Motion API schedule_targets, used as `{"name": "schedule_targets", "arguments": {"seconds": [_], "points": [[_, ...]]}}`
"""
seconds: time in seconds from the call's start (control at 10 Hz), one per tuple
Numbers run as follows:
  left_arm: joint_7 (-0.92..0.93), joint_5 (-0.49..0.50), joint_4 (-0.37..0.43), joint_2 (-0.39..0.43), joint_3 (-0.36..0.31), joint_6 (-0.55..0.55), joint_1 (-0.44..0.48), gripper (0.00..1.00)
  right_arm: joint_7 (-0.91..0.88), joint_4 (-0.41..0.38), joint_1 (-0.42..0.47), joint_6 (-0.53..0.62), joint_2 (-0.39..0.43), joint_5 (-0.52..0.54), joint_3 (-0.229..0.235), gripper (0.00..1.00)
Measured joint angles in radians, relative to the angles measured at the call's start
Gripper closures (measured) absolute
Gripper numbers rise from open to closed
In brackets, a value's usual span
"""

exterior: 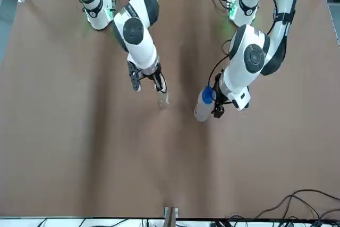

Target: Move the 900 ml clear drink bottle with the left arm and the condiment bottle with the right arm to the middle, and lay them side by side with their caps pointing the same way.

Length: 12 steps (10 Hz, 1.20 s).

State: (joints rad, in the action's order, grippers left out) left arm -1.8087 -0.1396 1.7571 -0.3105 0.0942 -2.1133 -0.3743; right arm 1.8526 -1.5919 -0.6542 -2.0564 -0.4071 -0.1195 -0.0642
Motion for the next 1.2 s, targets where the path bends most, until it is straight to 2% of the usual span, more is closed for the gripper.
{"name": "schedule_targets", "arguments": {"seconds": [0.3,0.7,1.0,1.2], "points": [[0.163,0.021,-0.016,0.018,-0.006,0.009,0.028,0.00,-0.015,0.005,-0.007,0.001,-0.001,0.062,0.000,0.67],[0.652,0.072,-0.074,0.064,-0.008,0.169,0.075,0.00,-0.079,0.023,-0.007,0.001,-0.005,0.083,0.009,0.67],[1.032,0.097,-0.086,0.067,-0.003,0.183,0.075,0.00,-0.106,0.024,0.005,0.006,-0.011,0.083,0.019,0.67],[1.166,0.104,-0.114,0.068,0.002,0.182,0.072,0.00,-0.113,0.025,0.019,0.007,-0.013,0.083,0.020,0.67]]}}
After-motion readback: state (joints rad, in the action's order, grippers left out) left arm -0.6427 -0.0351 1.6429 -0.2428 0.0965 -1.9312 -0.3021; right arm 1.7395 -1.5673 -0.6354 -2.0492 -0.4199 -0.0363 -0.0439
